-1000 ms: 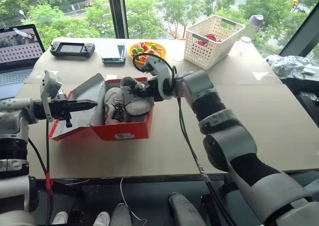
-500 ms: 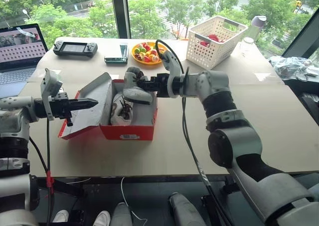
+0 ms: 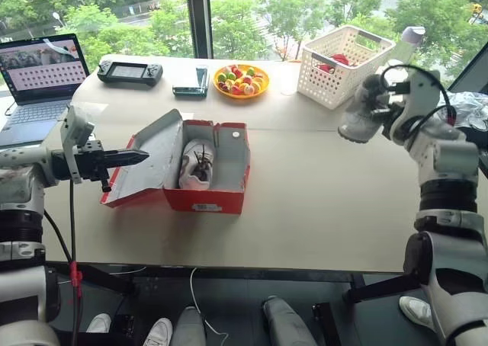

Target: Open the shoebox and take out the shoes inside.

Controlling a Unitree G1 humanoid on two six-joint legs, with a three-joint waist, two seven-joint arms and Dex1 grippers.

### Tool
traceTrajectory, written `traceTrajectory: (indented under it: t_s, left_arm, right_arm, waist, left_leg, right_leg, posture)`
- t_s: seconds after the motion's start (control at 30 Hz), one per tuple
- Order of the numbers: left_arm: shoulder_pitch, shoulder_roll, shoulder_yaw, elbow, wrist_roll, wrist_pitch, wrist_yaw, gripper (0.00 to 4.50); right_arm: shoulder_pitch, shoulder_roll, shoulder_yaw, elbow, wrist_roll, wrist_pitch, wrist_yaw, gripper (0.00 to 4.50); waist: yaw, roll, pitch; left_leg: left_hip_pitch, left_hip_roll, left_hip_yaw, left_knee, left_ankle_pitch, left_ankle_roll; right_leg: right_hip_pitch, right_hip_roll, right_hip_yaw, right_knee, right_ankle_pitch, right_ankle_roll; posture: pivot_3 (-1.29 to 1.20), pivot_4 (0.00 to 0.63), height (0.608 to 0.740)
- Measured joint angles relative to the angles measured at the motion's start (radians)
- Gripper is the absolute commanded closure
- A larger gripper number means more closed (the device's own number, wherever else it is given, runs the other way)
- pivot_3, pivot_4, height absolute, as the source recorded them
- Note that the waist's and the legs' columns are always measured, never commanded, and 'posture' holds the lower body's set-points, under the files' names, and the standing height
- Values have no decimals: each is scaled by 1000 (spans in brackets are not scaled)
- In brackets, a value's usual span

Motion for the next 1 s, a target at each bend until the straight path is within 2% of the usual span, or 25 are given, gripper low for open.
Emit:
traceTrajectory:
  t_s: [0.27,0.3,0.53,0.63,0.73,0.83,0.9,1.0]
  left_arm:
    - [-7,0,0,1,0,0,0,4500]
    - [-7,0,0,1,0,0,0,4500]
    - [-8,-1,0,6,1,-1,-2,4500]
    - [-9,-1,0,17,1,-1,-3,4500]
    - [-14,-3,-2,17,1,-1,-3,4500]
    - [-18,-3,-3,15,1,-1,-3,4500]
    - [-19,-5,-4,14,1,0,-2,4500]
    - [-18,-8,-5,14,1,-1,0,4500]
  right_arm:
    - [6,13,-20,63,18,-91,-13,205]
    - [6,9,-18,63,17,-91,-13,92]
    - [6,-67,73,-6,-69,-91,-16,92]
    - [-3,-102,114,-201,-79,-19,46,92]
    - [-71,-62,87,-456,62,123,137,92]
    - [-163,52,45,-709,323,395,203,92]
    - [-223,159,30,-805,477,611,189,92]
    - [-232,290,68,-873,569,812,130,92]
  waist:
    - [-16,0,0]
    - [-17,0,0]
    - [-18,1,1]
    - [-20,7,4]
    - [-25,9,5]
    - [-23,9,6]
    - [-19,9,5]
    - [-8,8,5]
  left_leg:
    - [4,-1,0,2,4,2]
    - [4,-1,0,2,4,2]
    - [5,-1,0,2,5,2]
    - [4,-1,0,1,5,2]
    - [6,0,-1,0,5,2]
    - [6,0,-2,0,5,2]
    - [6,0,-2,1,5,2]
    - [4,0,-2,2,5,2]
  right_leg:
    - [6,0,1,-1,5,3]
    - [7,0,1,-1,5,3]
    - [7,0,1,-1,6,3]
    - [6,0,2,-1,6,3]
    - [5,2,2,1,5,3]
    - [5,3,1,3,5,2]
    - [6,2,1,3,5,1]
    - [5,2,0,2,5,1]
  posture:
    - [0,150,725]
    - [0,150,725]
    - [0,150,725]
    - [0,150,725]
    - [0,150,725]
    - [0,150,725]
    - [0,150,725]
    - [0,150,725]
